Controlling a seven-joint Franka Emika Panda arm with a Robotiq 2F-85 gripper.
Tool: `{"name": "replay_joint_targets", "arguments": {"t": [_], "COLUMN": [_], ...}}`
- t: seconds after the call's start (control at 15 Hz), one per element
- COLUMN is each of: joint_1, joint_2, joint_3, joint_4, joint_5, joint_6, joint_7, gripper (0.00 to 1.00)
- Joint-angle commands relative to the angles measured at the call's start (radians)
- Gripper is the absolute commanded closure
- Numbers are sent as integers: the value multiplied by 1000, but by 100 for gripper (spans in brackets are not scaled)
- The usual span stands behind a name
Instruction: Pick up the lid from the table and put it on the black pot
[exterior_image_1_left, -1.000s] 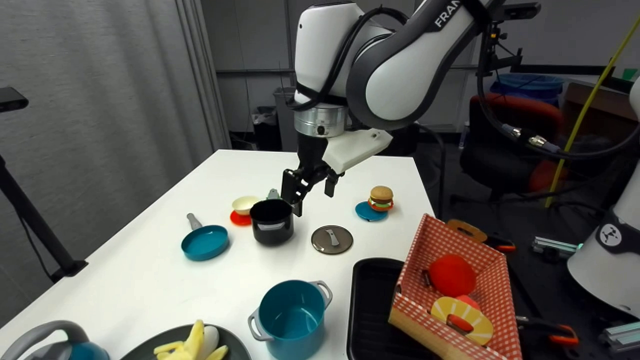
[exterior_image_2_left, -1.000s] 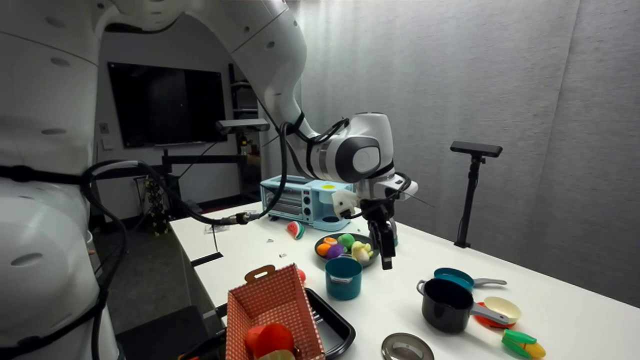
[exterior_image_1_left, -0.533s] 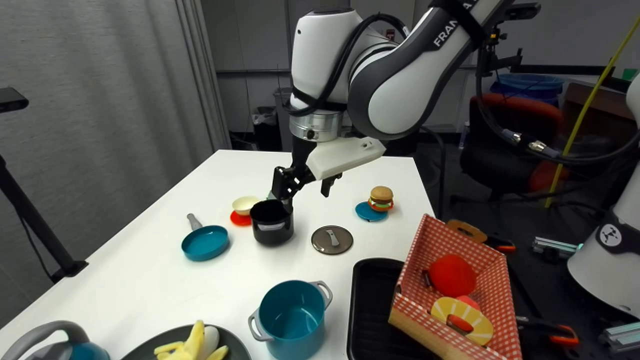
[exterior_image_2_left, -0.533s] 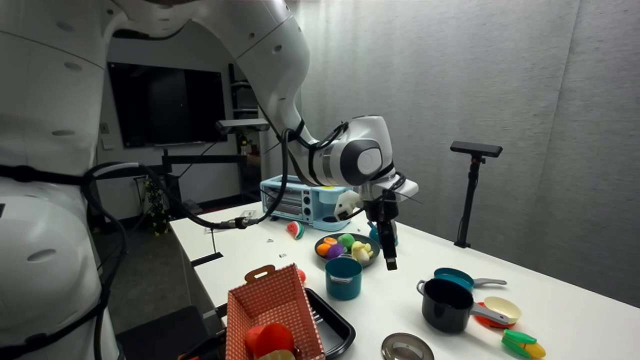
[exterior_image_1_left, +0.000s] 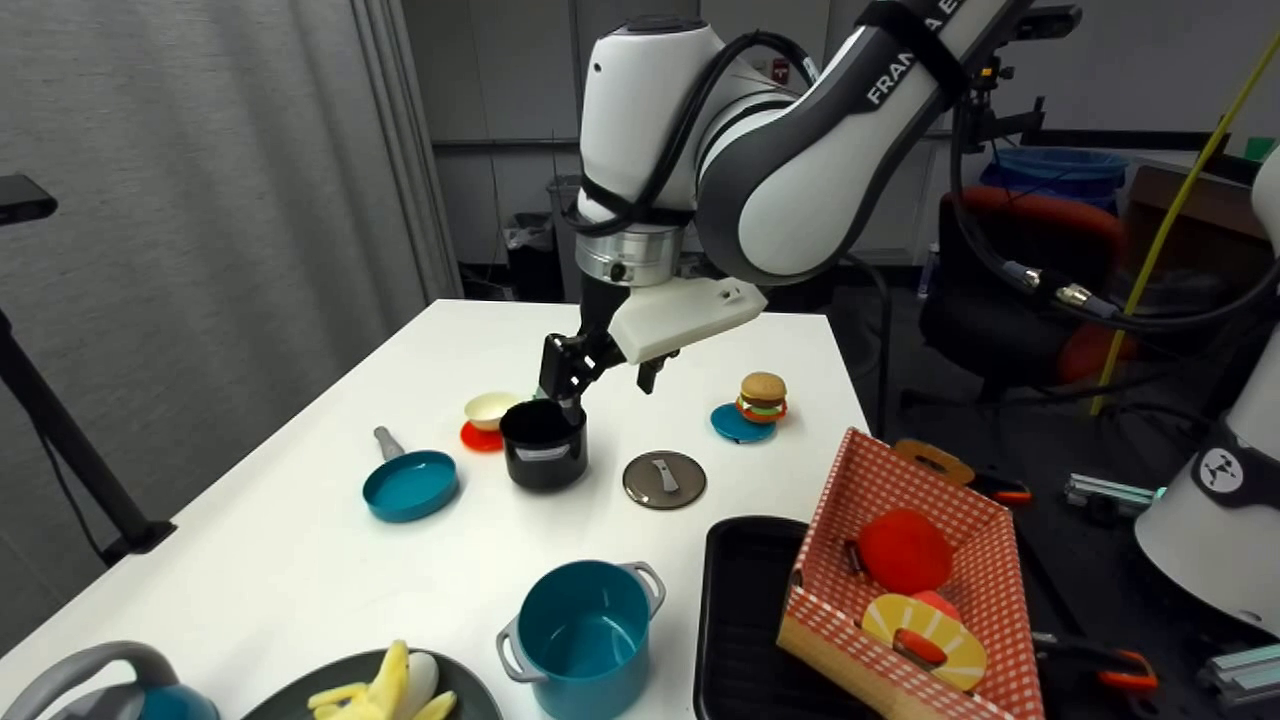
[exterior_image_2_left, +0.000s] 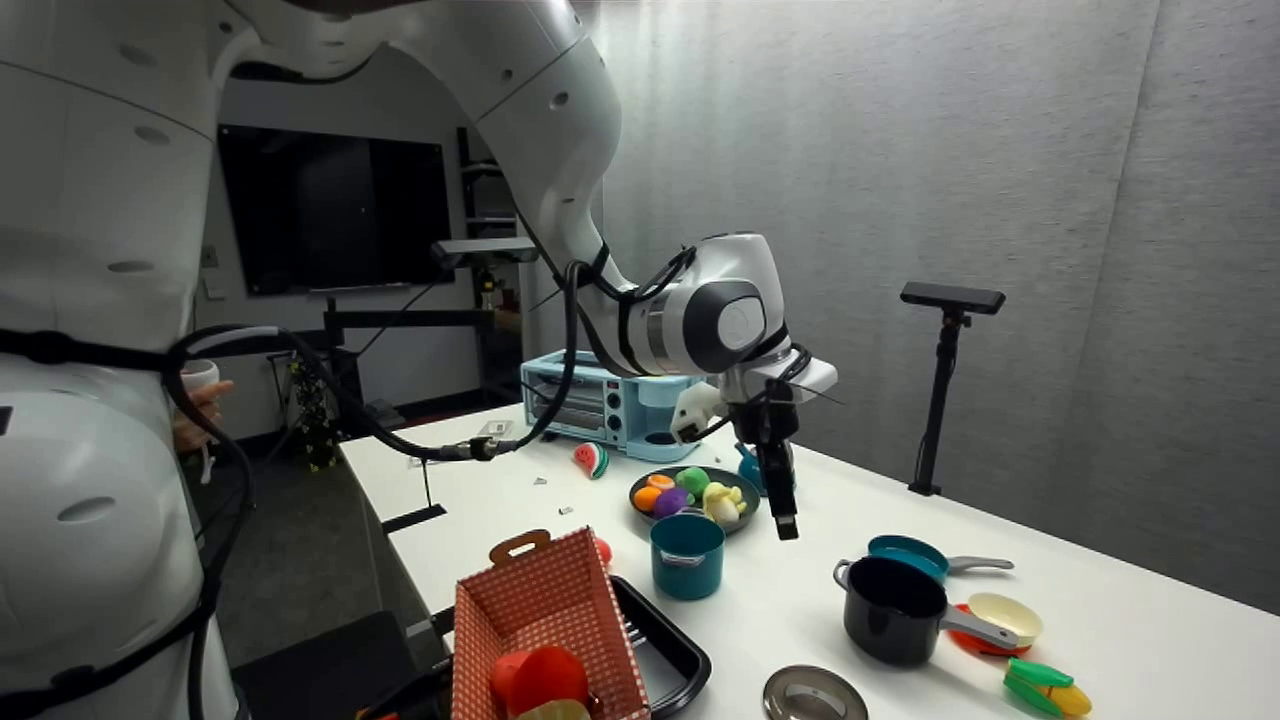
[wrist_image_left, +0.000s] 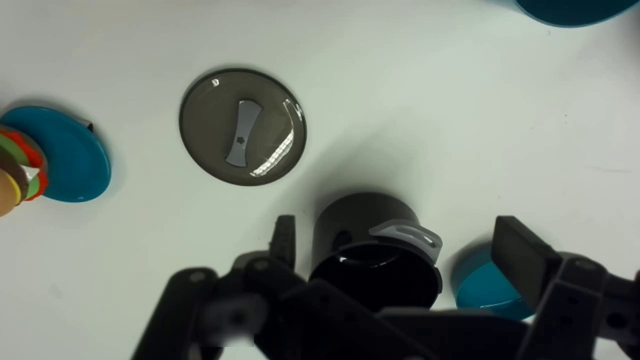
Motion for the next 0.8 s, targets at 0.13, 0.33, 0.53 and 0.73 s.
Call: {"name": "replay_joint_targets", "arguments": {"t": [0.13, 0.33, 0.53, 0.73], "joint_1": [-55, -92, -119, -133], "joint_2": [-102, -125, -86, -57], "joint_3": [21, -10, -13, -12], "joint_4": [11, 11, 49, 54], "joint_5": [135, 123, 129, 138], "joint_6": [-156, -208, -239, -253], "joint_7": [-75, -60, -36, -35], "gripper": [0, 0, 0, 0]}}
